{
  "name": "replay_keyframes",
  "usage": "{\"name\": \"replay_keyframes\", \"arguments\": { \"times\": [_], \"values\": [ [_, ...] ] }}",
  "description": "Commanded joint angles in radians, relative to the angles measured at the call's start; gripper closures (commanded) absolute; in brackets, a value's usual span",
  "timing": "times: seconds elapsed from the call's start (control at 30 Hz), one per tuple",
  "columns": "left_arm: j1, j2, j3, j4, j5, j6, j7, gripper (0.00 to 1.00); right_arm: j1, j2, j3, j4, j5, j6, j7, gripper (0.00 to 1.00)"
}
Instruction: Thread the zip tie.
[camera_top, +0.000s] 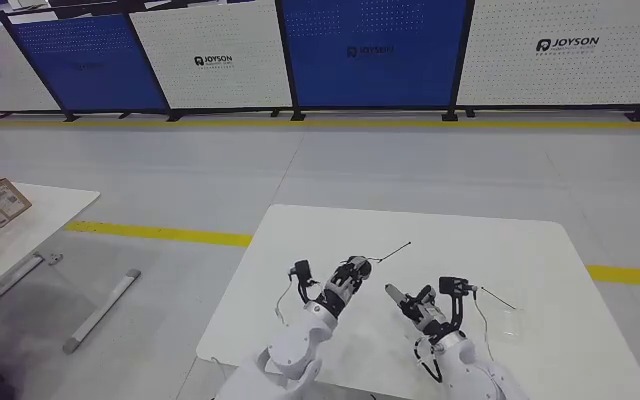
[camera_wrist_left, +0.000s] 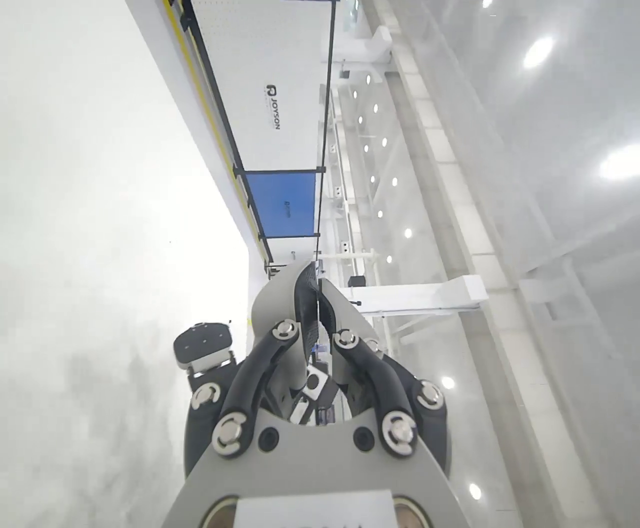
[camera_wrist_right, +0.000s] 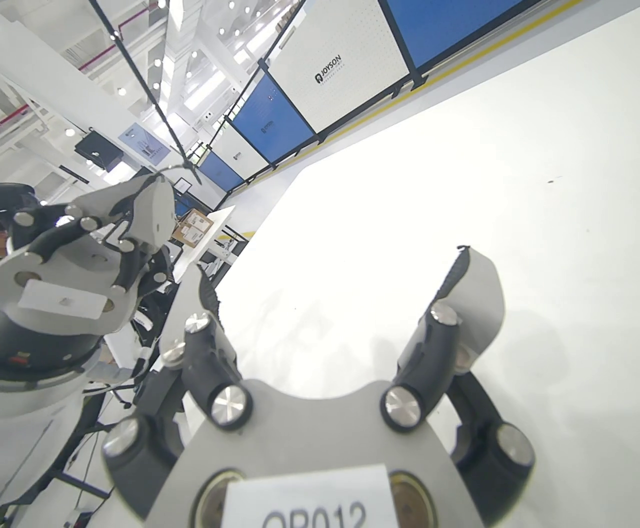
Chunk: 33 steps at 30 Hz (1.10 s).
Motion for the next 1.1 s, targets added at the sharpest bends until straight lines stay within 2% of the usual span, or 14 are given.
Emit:
{"name": "replay_keyframes", "arguments": {
  "times": [0.0,0.2,0.3,0.43,0.77,0.87,0.9,0.93,1.07],
  "values": [
    [0.000,0.000,0.000,0.001,0.001,0.003,-0.002,1.00,0.000,0.000,0.000,0.000,0.000,-0.001,-0.001,0.00],
    [0.000,0.000,0.000,0.001,0.001,0.003,-0.002,1.00,0.000,0.000,0.000,0.000,0.000,-0.001,-0.001,0.00],
    [0.000,-0.001,0.008,-0.001,-0.005,0.014,-0.011,1.00,0.003,0.002,-0.007,-0.002,-0.081,0.034,-0.021,0.00],
    [0.003,-0.001,0.016,-0.013,0.004,0.026,-0.021,1.00,0.029,-0.001,-0.054,0.024,-0.215,0.037,-0.061,0.00],
    [0.004,-0.001,0.017,-0.013,0.006,0.031,-0.017,1.00,0.026,-0.002,-0.056,0.025,-0.210,0.040,-0.070,0.00],
    [0.001,-0.003,0.023,-0.012,0.001,0.028,-0.014,1.00,0.028,-0.002,-0.055,0.030,-0.196,0.020,-0.075,0.00],
    [0.000,-0.004,0.025,-0.012,0.001,0.025,-0.014,1.00,0.030,-0.003,-0.056,0.033,-0.189,0.016,-0.075,0.32],
    [0.000,-0.004,0.027,-0.012,0.001,0.023,-0.013,1.00,0.033,-0.004,-0.058,0.037,-0.179,0.009,-0.072,0.51],
    [0.001,-0.006,0.031,-0.011,0.002,0.019,-0.011,1.00,0.052,-0.007,-0.068,0.056,-0.161,-0.009,-0.066,0.59]
  ]
}}
